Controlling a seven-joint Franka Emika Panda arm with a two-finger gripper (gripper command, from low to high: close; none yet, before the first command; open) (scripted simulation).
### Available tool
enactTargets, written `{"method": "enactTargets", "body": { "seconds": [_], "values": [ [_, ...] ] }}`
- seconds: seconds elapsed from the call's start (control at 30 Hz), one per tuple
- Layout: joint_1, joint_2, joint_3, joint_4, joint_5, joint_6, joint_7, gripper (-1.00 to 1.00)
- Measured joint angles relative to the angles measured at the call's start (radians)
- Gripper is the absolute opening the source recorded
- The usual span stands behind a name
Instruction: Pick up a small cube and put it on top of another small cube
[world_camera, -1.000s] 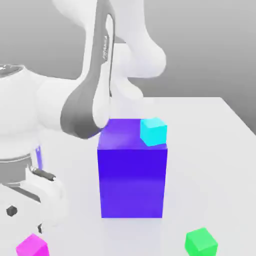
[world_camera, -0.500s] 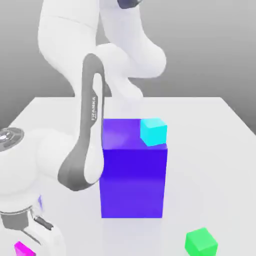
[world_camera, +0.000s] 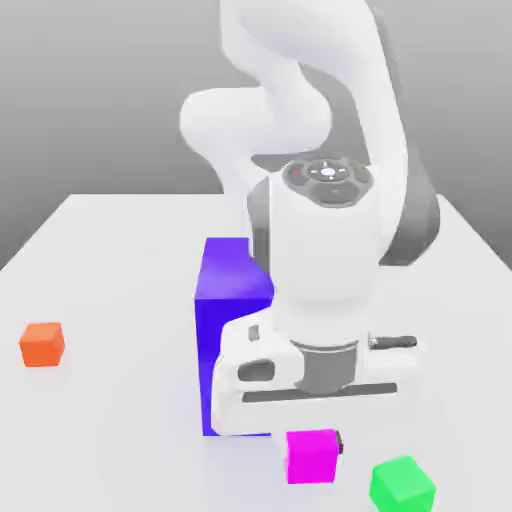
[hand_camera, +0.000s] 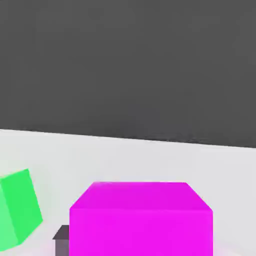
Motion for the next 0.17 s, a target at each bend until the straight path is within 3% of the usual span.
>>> {"method": "enactTargets", "body": {
  "seconds": [0.03, 0.07, 0.17],
  "values": [
    [0.027, 0.038, 0.005, 0.004, -0.022, 0.033, 0.006, -1.0],
    [0.042, 0.066, 0.007, 0.007, -0.036, 0.059, 0.011, 1.0],
    [0.042, 0.066, 0.007, 0.007, -0.036, 0.059, 0.011, 1.0]
  ]
}}
